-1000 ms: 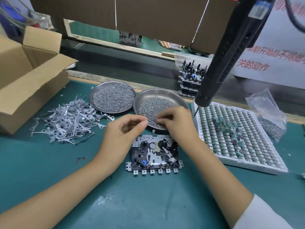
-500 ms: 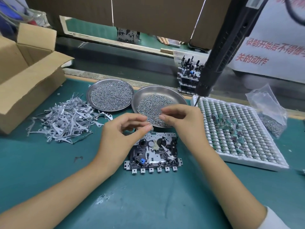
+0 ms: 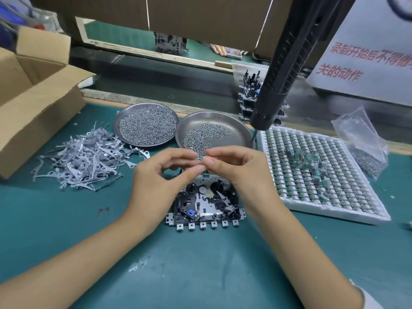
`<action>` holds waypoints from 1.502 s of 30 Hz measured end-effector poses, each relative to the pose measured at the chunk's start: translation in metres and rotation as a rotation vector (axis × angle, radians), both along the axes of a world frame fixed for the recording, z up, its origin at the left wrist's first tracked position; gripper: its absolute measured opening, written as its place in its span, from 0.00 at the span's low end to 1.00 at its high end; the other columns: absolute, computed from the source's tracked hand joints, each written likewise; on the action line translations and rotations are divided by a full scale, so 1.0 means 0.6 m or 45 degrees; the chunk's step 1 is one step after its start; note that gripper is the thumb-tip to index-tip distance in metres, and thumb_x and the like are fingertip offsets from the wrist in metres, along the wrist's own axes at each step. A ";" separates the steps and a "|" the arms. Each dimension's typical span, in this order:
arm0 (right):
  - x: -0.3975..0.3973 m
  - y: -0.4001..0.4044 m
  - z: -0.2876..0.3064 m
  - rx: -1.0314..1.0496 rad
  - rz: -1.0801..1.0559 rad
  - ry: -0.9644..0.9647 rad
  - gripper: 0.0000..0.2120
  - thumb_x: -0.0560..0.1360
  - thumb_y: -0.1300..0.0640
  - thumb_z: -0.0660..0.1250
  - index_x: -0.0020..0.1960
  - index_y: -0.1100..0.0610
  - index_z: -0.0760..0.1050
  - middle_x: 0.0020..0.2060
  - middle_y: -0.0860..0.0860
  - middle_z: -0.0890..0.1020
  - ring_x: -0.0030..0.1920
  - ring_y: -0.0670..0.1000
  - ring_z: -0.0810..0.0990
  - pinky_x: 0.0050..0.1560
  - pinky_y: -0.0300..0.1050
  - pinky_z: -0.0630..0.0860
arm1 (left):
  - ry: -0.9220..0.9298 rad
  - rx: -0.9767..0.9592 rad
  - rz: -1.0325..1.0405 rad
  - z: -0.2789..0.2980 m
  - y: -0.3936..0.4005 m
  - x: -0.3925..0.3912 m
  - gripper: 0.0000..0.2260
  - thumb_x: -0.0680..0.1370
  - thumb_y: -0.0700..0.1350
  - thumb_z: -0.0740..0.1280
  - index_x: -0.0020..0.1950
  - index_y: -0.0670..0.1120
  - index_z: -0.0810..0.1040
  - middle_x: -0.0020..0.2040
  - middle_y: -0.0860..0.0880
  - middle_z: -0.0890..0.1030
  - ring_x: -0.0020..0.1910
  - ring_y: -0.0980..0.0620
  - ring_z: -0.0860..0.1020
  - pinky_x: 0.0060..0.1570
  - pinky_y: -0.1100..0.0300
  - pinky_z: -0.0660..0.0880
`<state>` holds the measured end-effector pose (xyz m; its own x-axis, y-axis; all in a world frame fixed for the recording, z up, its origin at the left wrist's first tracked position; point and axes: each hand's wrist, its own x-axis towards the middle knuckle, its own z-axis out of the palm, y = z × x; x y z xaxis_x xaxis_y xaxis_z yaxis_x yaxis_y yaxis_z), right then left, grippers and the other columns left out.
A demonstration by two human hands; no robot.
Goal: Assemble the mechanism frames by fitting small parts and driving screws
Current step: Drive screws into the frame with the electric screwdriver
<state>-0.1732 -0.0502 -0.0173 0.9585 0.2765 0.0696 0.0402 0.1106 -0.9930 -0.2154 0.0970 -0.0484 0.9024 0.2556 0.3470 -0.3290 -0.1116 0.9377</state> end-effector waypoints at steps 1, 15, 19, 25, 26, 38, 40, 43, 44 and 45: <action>0.000 -0.001 0.000 -0.003 0.006 0.004 0.08 0.60 0.59 0.76 0.39 0.54 0.84 0.38 0.54 0.86 0.42 0.52 0.85 0.45 0.40 0.80 | -0.009 0.019 0.005 0.000 0.000 0.000 0.10 0.66 0.48 0.75 0.46 0.54 0.82 0.42 0.53 0.85 0.45 0.54 0.83 0.47 0.54 0.81; 0.010 -0.024 0.014 0.159 0.235 0.354 0.08 0.57 0.65 0.75 0.37 0.58 0.85 0.35 0.56 0.85 0.38 0.51 0.85 0.40 0.37 0.79 | -0.141 0.112 0.026 0.002 -0.006 -0.009 0.08 0.68 0.49 0.74 0.46 0.54 0.81 0.41 0.56 0.84 0.44 0.57 0.82 0.36 0.48 0.80; 0.009 -0.023 0.013 0.164 0.235 0.363 0.08 0.58 0.65 0.74 0.36 0.58 0.84 0.34 0.56 0.85 0.37 0.50 0.85 0.39 0.37 0.79 | -0.144 0.104 0.034 0.001 -0.005 -0.006 0.08 0.67 0.50 0.74 0.46 0.55 0.82 0.41 0.56 0.85 0.45 0.56 0.83 0.40 0.45 0.80; 0.009 -0.025 0.014 0.098 0.225 0.307 0.08 0.58 0.65 0.75 0.36 0.58 0.84 0.34 0.56 0.85 0.37 0.51 0.85 0.39 0.37 0.79 | -0.153 0.123 0.030 -0.004 -0.004 -0.004 0.08 0.68 0.51 0.75 0.46 0.56 0.82 0.41 0.57 0.84 0.45 0.56 0.82 0.40 0.50 0.80; 0.009 -0.025 0.014 0.103 0.227 0.311 0.08 0.58 0.65 0.75 0.37 0.58 0.84 0.35 0.57 0.85 0.37 0.51 0.85 0.39 0.37 0.79 | -0.163 0.125 0.033 -0.004 -0.003 -0.003 0.08 0.69 0.51 0.76 0.46 0.56 0.82 0.42 0.57 0.84 0.45 0.56 0.82 0.43 0.51 0.80; 0.009 -0.028 0.016 -0.072 0.216 0.188 0.12 0.53 0.58 0.78 0.37 0.56 0.85 0.35 0.57 0.85 0.38 0.53 0.85 0.41 0.38 0.80 | -0.290 0.383 0.081 0.001 -0.004 -0.007 0.08 0.69 0.45 0.74 0.47 0.52 0.81 0.41 0.56 0.83 0.43 0.60 0.81 0.50 0.65 0.76; 0.010 -0.029 0.015 -0.099 0.212 0.153 0.14 0.52 0.55 0.79 0.37 0.55 0.85 0.35 0.57 0.85 0.38 0.53 0.85 0.41 0.38 0.79 | -0.294 0.400 0.079 0.002 -0.005 -0.009 0.08 0.69 0.45 0.73 0.47 0.51 0.81 0.42 0.55 0.83 0.43 0.60 0.81 0.51 0.66 0.75; 0.012 -0.030 0.015 -0.123 0.229 0.129 0.15 0.51 0.53 0.79 0.37 0.54 0.85 0.34 0.55 0.85 0.38 0.52 0.85 0.41 0.38 0.79 | -0.305 0.423 0.072 0.004 -0.006 -0.010 0.08 0.69 0.44 0.73 0.47 0.51 0.81 0.42 0.55 0.83 0.43 0.61 0.81 0.50 0.69 0.74; 0.012 -0.031 0.015 -0.129 0.235 0.126 0.16 0.50 0.53 0.80 0.37 0.54 0.85 0.34 0.55 0.85 0.37 0.52 0.85 0.41 0.38 0.79 | -0.304 0.428 0.067 0.005 -0.006 -0.010 0.08 0.69 0.44 0.73 0.47 0.51 0.81 0.42 0.55 0.83 0.43 0.61 0.81 0.50 0.70 0.74; 0.013 -0.032 0.015 -0.128 0.241 0.134 0.16 0.50 0.52 0.80 0.37 0.54 0.85 0.34 0.55 0.85 0.37 0.51 0.85 0.41 0.38 0.79 | -0.302 0.429 0.061 0.006 -0.006 -0.010 0.08 0.69 0.44 0.73 0.47 0.50 0.81 0.42 0.55 0.83 0.43 0.61 0.81 0.50 0.70 0.73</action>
